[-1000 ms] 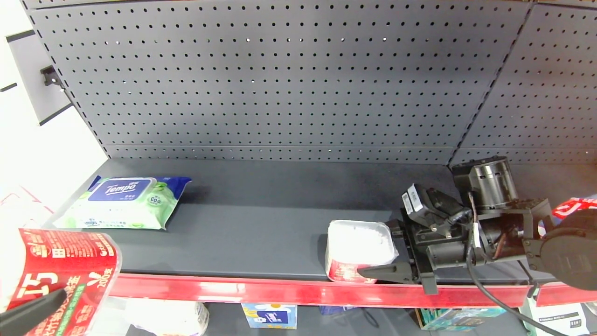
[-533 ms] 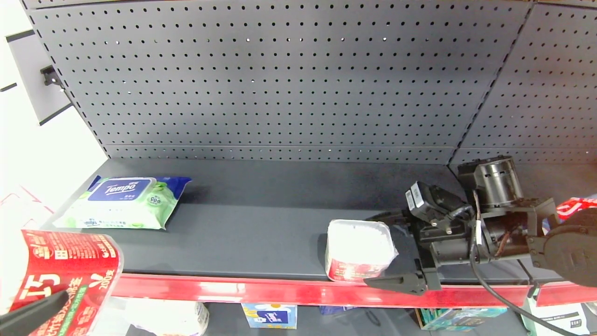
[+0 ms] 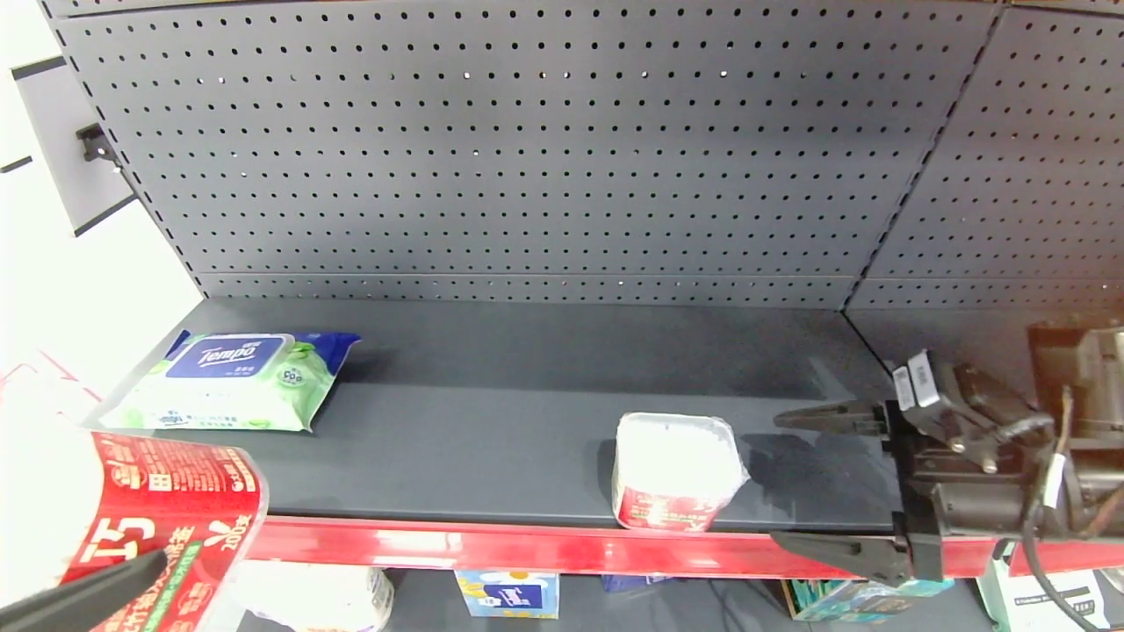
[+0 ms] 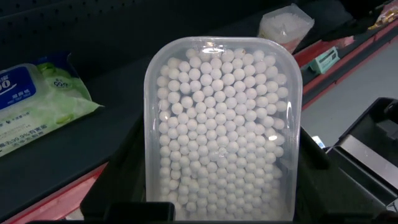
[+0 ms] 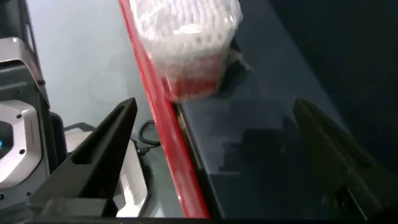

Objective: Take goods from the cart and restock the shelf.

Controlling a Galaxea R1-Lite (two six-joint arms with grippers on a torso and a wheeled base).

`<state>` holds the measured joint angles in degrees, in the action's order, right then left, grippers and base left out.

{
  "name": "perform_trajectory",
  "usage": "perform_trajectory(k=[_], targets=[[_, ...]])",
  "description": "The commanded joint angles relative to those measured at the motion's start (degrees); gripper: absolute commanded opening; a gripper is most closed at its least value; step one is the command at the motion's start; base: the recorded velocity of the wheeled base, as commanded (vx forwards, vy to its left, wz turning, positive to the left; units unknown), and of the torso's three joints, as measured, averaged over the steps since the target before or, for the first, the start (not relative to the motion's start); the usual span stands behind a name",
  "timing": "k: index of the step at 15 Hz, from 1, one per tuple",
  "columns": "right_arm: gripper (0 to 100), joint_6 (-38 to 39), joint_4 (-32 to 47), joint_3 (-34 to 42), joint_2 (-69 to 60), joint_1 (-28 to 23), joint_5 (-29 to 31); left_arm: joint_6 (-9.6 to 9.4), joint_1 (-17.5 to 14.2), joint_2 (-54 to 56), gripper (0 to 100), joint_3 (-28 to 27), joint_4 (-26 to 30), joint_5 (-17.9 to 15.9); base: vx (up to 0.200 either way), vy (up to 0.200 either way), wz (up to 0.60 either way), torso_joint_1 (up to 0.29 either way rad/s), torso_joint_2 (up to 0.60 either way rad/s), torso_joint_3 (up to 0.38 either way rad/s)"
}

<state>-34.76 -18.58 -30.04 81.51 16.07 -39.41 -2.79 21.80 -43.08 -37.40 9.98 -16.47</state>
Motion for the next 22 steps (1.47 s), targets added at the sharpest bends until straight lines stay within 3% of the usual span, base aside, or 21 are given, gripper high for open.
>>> perform_trajectory(k=[1, 5, 6, 7, 8, 9, 11, 12, 14, 16, 17, 19, 22], targets=[[100, 0.4, -0.1, 7.4, -13.8, -3.2, 4.5, -0.02, 0.0, -3.1, 0, -0.8, -0.1, -0.1, 0.0, 0.0, 0.0, 0.0, 0.0, 0.0], [100, 10.5, 0.1, 15.8, -35.8, -7.8, 14.6, -0.11, 0.0, -8.4, 0, -3.8, -0.1, -1.5, 0.0, 0.0, 0.0, 0.0, 0.0, 0.0], [100, 16.1, 0.4, 18.6, -46.3, -9.2, 22.4, -1.16, 0.0, -11.2, 0, -5.2, -0.2, -3.4, 0.0, 0.0, 0.0, 0.0, 0.0, 0.0], [100, 18.5, 1.8, 20.0, -52.8, -10.1, 27.4, -3.45, 0.0, -13.1, 0, -6.0, -0.2, -4.6, 0.0, 0.0, 0.0, 0.0, 0.0, 0.0], [100, 20.4, 6.1, 20.2, -60.1, -11.1, 33.1, -6.61, 0.0, -15.5, 0, -7.2, -0.2, -6.4, 0.0, 0.0, 0.0, 0.0, 0.0, 0.0], [100, 22.3, 12.4, 19.0, -66.1, -12.0, 38.6, -8.28, 0.0, -18.4, 0, -9.3, -0.2, -8.4, 0.0, 0.0, 0.0, 0.0, 0.0, 0.0], [100, 25.9, 25.4, 14.8, -74.5, -12.1, 45.0, -9.07, 0.1, -23.5, 0, -13.4, -0.3, -10.7, 0.0, 0.0, 0.0, 0.0, 0.0, 0.0], [100, 26.4, 30.6, 14.1, -76.6, -12.1, 46.2, -10.39, 0.2, -26.7, 0, -15.9, -0.4, -10.9, 0.0, 0.0, 0.0, 0.0, 0.0, 0.0], [100, 27.5, 32.1, 14.3, -76.1, -11.8, 45.2, -13.29, 0.2, -32.6, 0, -21.1, -0.7, -14.6, 0.0, 0.0, 0.0, 0.0, 0.0, 0.0], [100, 28.1, 31.8, 17.8, -76.1, -11.8, 44.5, -14.87, 0.8, -35.8, 0, -24.1, -0.6, -16.8, 0.0, 0.0, 0.0, 0.0, 0.0, 0.0], [100, 28.2, 32.0, 19.8, -76.1, -11.8, 39.8, -15.4, 1.9, -39.2, 0, -26.3, -0.6, -16.8, 0.0, 0.0, 0.0, 0.0, 0.0, 0.0], [100, 27.9, 30.8, 22.9, -76.1, -11.8, 36.3, -16.37, 3.1, -42.1, 0, -28.3, -0.6, -16.8, 0.0, 0.0, 0.0, 0.0, 0.0, 0.0], [100, 29.7, 21.9, 27.0, -76.1, -11.8, 33.0, -23.93, 4.6, -49.3, 0, -33.2, -0.3, -16.9, 0.0, 0.0, 0.0, 0.0, 0.0, 0.0]])
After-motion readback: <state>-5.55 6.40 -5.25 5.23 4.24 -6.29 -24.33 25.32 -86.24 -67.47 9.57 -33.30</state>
